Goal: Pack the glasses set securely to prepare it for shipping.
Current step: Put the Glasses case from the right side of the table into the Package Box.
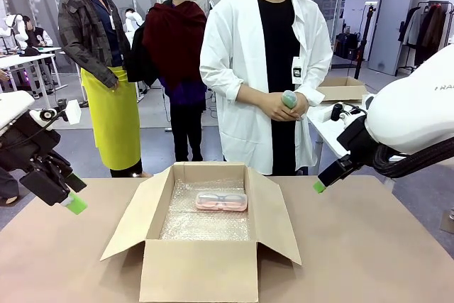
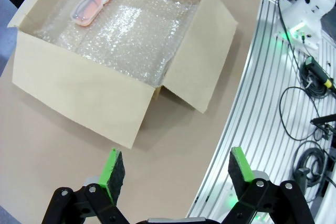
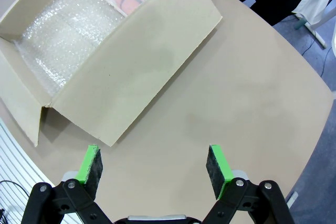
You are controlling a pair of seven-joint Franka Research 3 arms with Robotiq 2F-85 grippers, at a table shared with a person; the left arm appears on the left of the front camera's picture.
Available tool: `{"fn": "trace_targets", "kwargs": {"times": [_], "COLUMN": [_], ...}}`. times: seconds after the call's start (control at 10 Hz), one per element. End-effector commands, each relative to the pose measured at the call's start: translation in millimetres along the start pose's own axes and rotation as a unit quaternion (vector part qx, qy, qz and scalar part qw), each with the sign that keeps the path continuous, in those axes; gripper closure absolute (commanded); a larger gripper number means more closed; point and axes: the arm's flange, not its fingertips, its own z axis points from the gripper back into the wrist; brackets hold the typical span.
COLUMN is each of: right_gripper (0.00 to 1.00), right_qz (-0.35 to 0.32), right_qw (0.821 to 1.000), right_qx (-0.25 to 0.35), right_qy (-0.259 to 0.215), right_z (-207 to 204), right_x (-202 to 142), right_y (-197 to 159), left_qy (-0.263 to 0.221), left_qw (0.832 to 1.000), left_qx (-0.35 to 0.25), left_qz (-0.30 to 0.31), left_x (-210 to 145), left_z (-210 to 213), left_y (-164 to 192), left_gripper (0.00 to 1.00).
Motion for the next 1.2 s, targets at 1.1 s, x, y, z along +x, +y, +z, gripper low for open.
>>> {"fn": "trace_targets", "kwargs": {"times": [1.1], "right_gripper": [0.00], "right_qz": [-0.001], "right_qw": [1.000], "right_qx": [-0.002], "right_qy": [0.002], "right_z": [-0.9], "right_x": [-1.6], "right_y": [1.3], "left_qy": [-0.010], "left_qw": [1.000], "left_qx": [-0.006], "left_qz": [-0.009], "left_x": [-0.7], "left_z": [1.1], "left_y": [1.8], "left_gripper": [0.00]}}
